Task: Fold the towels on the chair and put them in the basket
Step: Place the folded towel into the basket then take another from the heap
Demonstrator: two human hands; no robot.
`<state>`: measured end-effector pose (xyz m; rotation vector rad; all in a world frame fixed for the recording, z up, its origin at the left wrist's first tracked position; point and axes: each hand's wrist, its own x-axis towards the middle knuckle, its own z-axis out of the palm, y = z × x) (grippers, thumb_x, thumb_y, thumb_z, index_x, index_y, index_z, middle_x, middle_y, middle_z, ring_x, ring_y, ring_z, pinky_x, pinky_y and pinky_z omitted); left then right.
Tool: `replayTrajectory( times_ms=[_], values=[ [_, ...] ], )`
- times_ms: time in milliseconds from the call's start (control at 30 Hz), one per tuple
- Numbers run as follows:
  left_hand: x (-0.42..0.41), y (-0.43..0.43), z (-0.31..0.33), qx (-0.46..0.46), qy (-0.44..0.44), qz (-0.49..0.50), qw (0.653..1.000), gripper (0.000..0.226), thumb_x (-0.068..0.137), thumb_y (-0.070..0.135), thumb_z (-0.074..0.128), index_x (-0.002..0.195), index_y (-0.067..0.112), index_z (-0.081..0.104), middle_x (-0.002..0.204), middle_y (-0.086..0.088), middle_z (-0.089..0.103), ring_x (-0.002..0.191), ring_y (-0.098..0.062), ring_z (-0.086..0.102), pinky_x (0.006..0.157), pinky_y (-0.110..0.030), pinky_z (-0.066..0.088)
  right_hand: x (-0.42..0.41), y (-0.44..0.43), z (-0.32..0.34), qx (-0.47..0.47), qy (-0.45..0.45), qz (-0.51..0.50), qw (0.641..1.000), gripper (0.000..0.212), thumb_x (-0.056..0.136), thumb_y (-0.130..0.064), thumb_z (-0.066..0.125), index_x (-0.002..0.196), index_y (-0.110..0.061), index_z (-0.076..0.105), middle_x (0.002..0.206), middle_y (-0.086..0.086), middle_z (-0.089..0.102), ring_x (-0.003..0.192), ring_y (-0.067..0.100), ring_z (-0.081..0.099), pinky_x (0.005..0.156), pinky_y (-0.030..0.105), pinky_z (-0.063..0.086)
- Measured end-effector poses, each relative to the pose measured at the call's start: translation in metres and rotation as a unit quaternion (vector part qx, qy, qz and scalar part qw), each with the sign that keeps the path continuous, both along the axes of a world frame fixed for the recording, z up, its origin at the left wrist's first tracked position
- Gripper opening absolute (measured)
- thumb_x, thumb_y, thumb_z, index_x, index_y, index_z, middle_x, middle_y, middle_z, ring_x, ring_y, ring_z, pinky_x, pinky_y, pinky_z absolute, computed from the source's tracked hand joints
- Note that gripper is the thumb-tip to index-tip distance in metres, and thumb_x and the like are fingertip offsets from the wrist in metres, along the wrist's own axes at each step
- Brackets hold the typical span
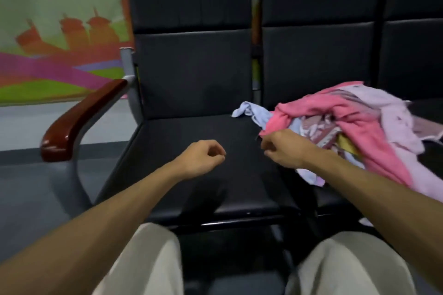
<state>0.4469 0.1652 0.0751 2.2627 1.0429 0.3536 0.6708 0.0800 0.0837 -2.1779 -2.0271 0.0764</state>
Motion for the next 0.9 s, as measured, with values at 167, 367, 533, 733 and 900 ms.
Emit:
replayTrajectory(
  times_ms=[167, 367, 533, 733, 900],
  values=[
    [0.118, 0.007, -0.014, -0.004, -0.007, -0.072, 0.997, 0.013, 0.091, 0.021, 0.058, 0.101, 0.022, 0.067, 0.105, 0.009, 0.068, 0.100, -0.008, 0.062, 0.089, -0.023, 0.047, 0.108, -0.024, -0.010, 0.119, -0.010, -0.154, 0.981, 0.022, 0.085, -0.022, 0.054, 0.097, -0.012, 0.068, 0.099, 0.012, 0.070, 0.094, 0.034, 0.064, 0.077, 0.037, 0.049],
    [0.222, 0.022, -0.020, -0.038, -0.047, -0.086, 0.994, 0.023, 0.092, 0.022, 0.052, 0.112, 0.024, 0.064, 0.105, 0.006, 0.067, 0.095, -0.012, 0.062, 0.089, -0.029, 0.049, 0.198, -0.013, -0.025, 0.250, 0.055, -0.257, 0.932, 0.042, 0.093, -0.047, 0.045, 0.119, -0.015, 0.054, 0.121, 0.012, 0.059, 0.112, 0.033, 0.054, 0.094, 0.045, 0.044],
    [0.234, 0.022, -0.024, -0.088, -0.101, -0.053, 0.990, 0.021, 0.094, 0.019, 0.052, 0.111, 0.021, 0.065, 0.098, 0.000, 0.068, 0.087, -0.018, 0.066, 0.079, -0.030, 0.050, 0.194, 0.007, -0.029, 0.225, 0.055, -0.325, 0.917, 0.022, 0.093, -0.035, 0.046, 0.090, -0.023, 0.064, 0.099, 0.006, 0.068, 0.100, 0.031, 0.060, 0.095, 0.048, 0.036],
    [0.194, 0.016, -0.002, -0.265, -0.255, 0.033, 0.929, 0.026, 0.099, 0.028, 0.047, 0.113, 0.012, 0.061, 0.113, -0.013, 0.068, 0.092, -0.020, 0.067, 0.088, -0.031, 0.049, 0.132, 0.011, 0.007, 0.359, 0.226, -0.169, 0.890, 0.009, 0.090, -0.016, 0.056, 0.086, -0.014, 0.065, 0.084, -0.001, 0.066, 0.079, 0.015, 0.057, 0.074, 0.032, 0.041],
    [0.139, 0.014, 0.018, -0.472, -0.347, 0.029, 0.810, 0.056, 0.096, 0.057, 0.042, 0.114, 0.008, 0.064, 0.103, -0.014, 0.071, 0.086, -0.025, 0.070, 0.073, -0.039, 0.057, 0.045, 0.012, 0.030, 0.282, 0.380, 0.014, 0.881, 0.025, 0.080, -0.004, 0.052, 0.086, -0.024, 0.067, 0.080, -0.012, 0.066, 0.076, -0.006, 0.058, 0.073, 0.014, 0.045]
  ],
)
